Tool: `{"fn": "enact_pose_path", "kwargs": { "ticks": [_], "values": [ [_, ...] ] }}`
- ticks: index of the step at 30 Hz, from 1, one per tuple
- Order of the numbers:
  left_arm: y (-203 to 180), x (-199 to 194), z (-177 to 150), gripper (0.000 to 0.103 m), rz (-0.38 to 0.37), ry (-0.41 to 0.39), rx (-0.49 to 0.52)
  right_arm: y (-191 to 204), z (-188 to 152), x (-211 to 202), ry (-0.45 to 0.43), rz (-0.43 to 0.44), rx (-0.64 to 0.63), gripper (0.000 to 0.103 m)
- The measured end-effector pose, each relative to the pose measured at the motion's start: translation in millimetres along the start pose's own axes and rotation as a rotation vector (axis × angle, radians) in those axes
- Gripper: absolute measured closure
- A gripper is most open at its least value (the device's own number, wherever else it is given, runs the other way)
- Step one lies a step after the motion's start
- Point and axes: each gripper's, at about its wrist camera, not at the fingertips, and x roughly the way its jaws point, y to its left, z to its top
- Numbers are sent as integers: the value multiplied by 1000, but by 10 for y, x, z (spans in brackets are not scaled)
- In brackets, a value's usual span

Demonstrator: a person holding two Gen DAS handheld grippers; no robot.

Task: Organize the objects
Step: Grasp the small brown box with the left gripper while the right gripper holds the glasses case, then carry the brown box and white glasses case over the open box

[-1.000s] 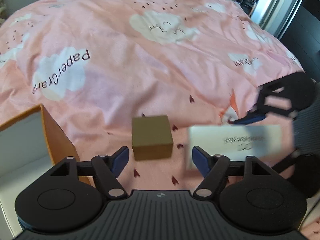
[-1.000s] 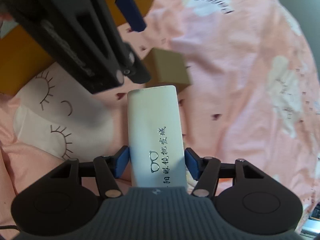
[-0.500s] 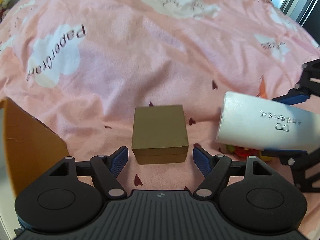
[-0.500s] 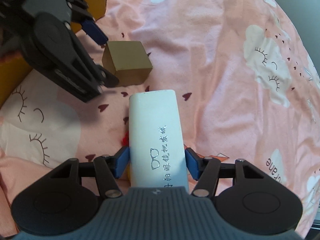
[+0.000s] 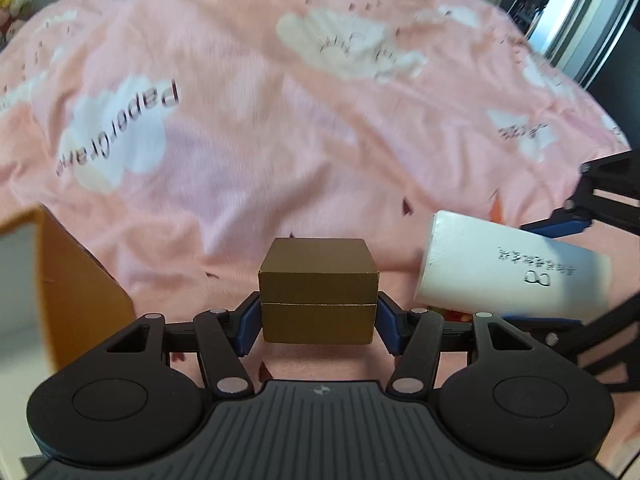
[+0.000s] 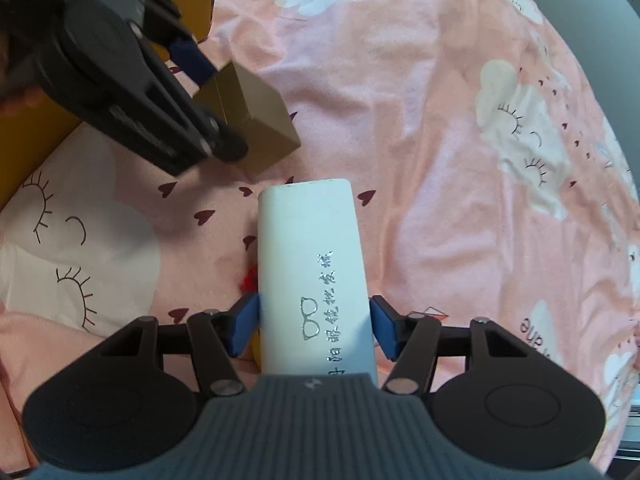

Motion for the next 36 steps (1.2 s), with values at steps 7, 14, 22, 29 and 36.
{"fn": "enact_pose_path", "kwargs": {
  "ticks": [7,14,22,29,36],
  "values": [
    [37,-511,-29,36,-72,-12,59,138,97,-399,-75,-40,-63,41],
    [353,-1369,-131,36,-34,-25,178,512,456,-984,-199,-68,-213,41],
    [931,-1804,-422,36,139,70,364,986,1177,-1366,-347,-31,-357,41],
    [1136,-1650,-655,36,223,219,593,1432,1774,-1166,-352,34,-480,41],
    [1223,-1364,-787,36,290,326,780,1733,2103,-776,-321,46,-609,41]
  ]
}}
